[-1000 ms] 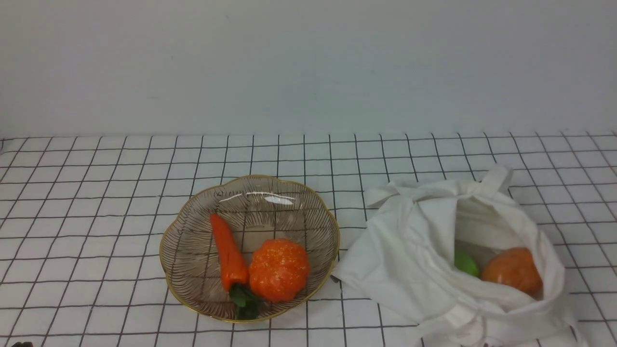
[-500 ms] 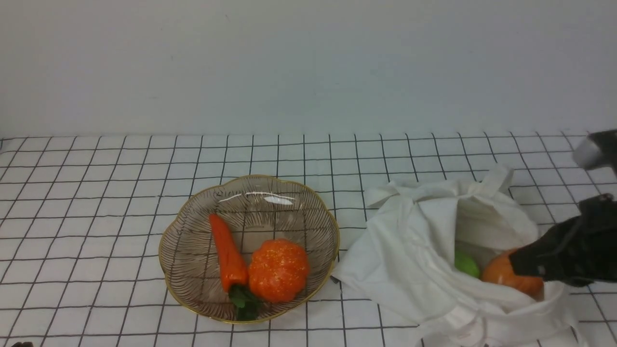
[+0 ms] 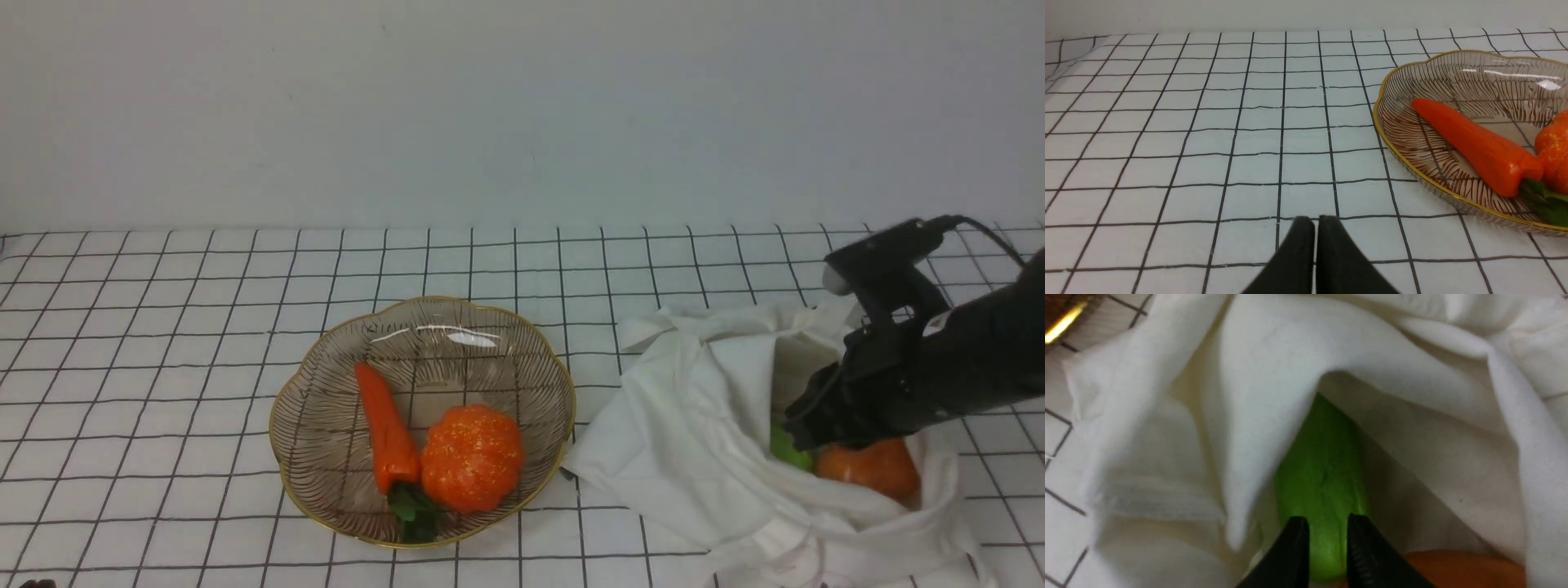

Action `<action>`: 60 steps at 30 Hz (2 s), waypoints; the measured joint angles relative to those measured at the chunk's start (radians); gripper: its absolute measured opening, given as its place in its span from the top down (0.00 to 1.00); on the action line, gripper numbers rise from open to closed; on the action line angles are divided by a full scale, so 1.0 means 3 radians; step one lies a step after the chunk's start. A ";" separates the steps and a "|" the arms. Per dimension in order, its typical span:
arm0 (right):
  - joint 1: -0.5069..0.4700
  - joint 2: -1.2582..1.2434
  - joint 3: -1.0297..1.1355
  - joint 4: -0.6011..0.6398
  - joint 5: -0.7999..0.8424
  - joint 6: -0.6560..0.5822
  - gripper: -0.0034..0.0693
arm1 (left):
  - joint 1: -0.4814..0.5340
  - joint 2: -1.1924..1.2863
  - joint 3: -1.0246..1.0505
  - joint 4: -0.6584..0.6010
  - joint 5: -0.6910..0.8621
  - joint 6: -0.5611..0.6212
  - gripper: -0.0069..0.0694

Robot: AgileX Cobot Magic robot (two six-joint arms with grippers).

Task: Take vegetables from bag on white checkered tablecloth place on plate.
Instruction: 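Reach into the cloth bag and grasp the green vegetable inside with the right gripper, then take the green vegetable out of the bag and place it on the plate with the right gripper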

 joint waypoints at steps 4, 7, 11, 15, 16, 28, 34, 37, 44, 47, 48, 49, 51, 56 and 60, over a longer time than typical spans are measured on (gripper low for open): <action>0.0006 0.0251 -0.0063 -0.0029 -0.0065 0.0000 0.54 | 0.0000 0.0000 0.0000 0.0000 0.0000 0.0000 0.92; 0.0013 0.0428 -0.0134 -0.0029 -0.0131 0.0000 0.36 | 0.0000 0.0000 0.0000 0.0000 0.0000 0.0000 0.92; 0.0015 0.0594 -0.0193 -0.0016 -0.0207 0.0000 0.22 | 0.0000 0.0000 0.0000 0.0000 0.0000 0.0000 0.92; 0.0015 0.0719 -0.0194 -0.0046 -0.0258 -0.0003 0.21 | 0.0000 0.0000 0.0000 0.0000 0.0000 0.0000 0.92; 0.0015 0.0743 -0.0194 -0.0054 -0.0264 -0.0003 0.26 | 0.0000 0.0000 0.0000 0.0000 0.0000 -0.0018 0.92; 0.0019 0.0252 -0.0194 -0.0112 0.0441 0.0267 0.39 | 0.0000 0.0000 0.0000 0.0000 0.0000 0.0000 0.92; 0.0019 -0.0081 -0.0194 -0.0560 0.0965 0.0848 0.39 | 0.0000 0.0000 0.0000 0.0000 0.0000 0.0000 0.92; 0.0019 -0.0205 -0.0194 -0.0907 0.1186 0.1175 0.39 | 0.0000 0.0000 0.0000 0.0000 0.0000 0.0000 0.92; 0.0019 -0.0555 -0.0194 -0.1394 0.1548 0.1545 0.39 | 0.0000 0.0000 0.0000 0.0000 0.0000 0.0000 0.92; 0.0019 -0.0745 -0.0194 -0.1419 0.1627 0.1570 0.39 | 0.0000 0.0000 0.0000 0.0000 0.0000 0.0000 0.92; 0.0019 -0.0938 -0.0194 -0.1427 0.1676 0.1596 0.39 | 0.0000 0.0000 0.0000 0.0000 0.0000 0.0000 0.92; 0.0019 -0.1029 -0.0194 -0.1431 0.1690 0.1609 0.39 | 0.0000 0.0000 0.0000 0.0000 0.0000 0.0000 0.92; 0.0019 -0.1209 -0.0194 -0.1431 0.1696 0.1641 0.39 | 0.0000 0.0000 0.0000 0.0000 0.0000 0.0000 0.92; 0.0019 -0.1541 -0.0219 -0.1171 0.1710 0.1587 0.39 | 0.0000 0.0000 0.0000 0.0000 0.0000 0.0000 0.92; 0.0086 -0.1491 -0.0376 -0.0629 0.1669 0.1295 0.39 | 0.0000 0.0000 0.0000 0.0000 0.0000 0.0000 0.92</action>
